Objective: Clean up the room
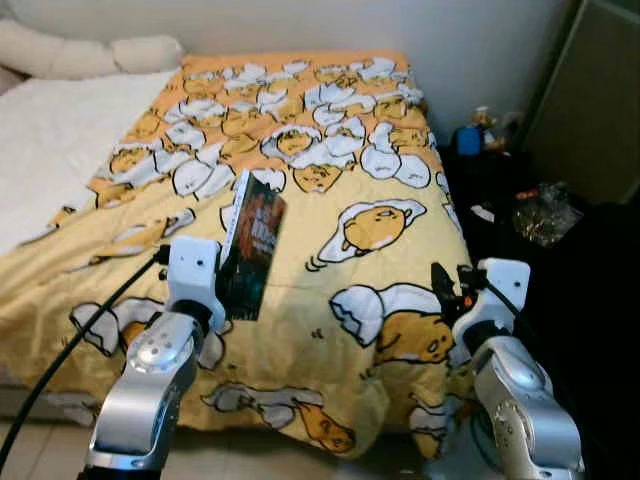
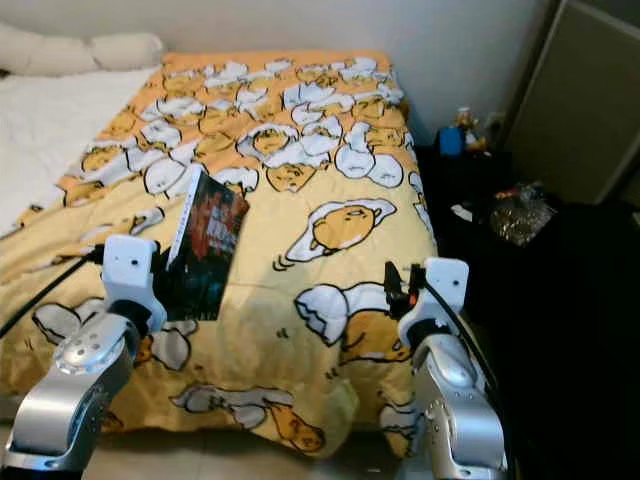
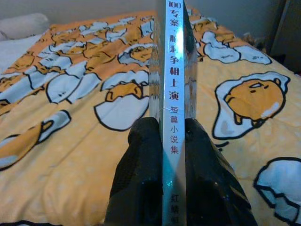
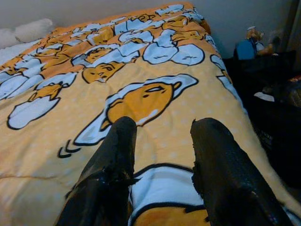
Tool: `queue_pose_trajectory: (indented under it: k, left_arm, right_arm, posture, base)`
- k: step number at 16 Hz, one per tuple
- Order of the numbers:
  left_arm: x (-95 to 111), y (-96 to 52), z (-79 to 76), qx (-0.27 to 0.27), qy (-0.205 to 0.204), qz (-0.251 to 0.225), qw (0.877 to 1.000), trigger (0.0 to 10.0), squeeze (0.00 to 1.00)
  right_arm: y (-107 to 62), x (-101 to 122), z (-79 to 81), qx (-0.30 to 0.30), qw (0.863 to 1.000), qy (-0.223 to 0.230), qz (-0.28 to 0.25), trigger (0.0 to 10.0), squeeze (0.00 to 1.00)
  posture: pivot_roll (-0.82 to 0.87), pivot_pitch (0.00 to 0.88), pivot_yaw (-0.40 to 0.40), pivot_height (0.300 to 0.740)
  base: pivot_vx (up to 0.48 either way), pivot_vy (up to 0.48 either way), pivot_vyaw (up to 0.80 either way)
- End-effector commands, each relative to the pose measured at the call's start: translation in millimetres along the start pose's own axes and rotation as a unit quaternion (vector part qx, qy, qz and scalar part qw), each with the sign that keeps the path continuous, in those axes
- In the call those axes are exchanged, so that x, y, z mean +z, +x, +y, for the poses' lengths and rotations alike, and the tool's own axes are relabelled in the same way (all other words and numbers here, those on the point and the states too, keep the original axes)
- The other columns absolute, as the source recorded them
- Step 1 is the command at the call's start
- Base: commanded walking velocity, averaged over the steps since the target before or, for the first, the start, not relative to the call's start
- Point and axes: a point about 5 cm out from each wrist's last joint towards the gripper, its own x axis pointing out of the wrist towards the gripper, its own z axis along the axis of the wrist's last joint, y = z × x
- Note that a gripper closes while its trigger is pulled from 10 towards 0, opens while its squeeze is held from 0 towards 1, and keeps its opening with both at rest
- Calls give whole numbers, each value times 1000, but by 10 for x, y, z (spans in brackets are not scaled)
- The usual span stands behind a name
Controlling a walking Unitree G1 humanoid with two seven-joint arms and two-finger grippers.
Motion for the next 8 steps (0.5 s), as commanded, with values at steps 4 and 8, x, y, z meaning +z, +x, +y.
queue_pose_trajectory:
  k: [4, 8]
  left_arm:
    - [-7, -94, 98, 24, -11, 4, 1000, 10000, 0]
    - [-20, -171, 106, 31, 1, 2, 1000, 10000, 0]
  right_arm:
    - [14, 41, 124, 24, 1000, -8, 0, 10000, 0]
    - [5, 18, 146, 31, 999, -8, 9, 10000, 0]
  posture:
    - [-99, 13, 34, 740]
    - [-84, 22, 14, 740]
  base:
    - [0, 480, -508]
    - [0, 480, -503]
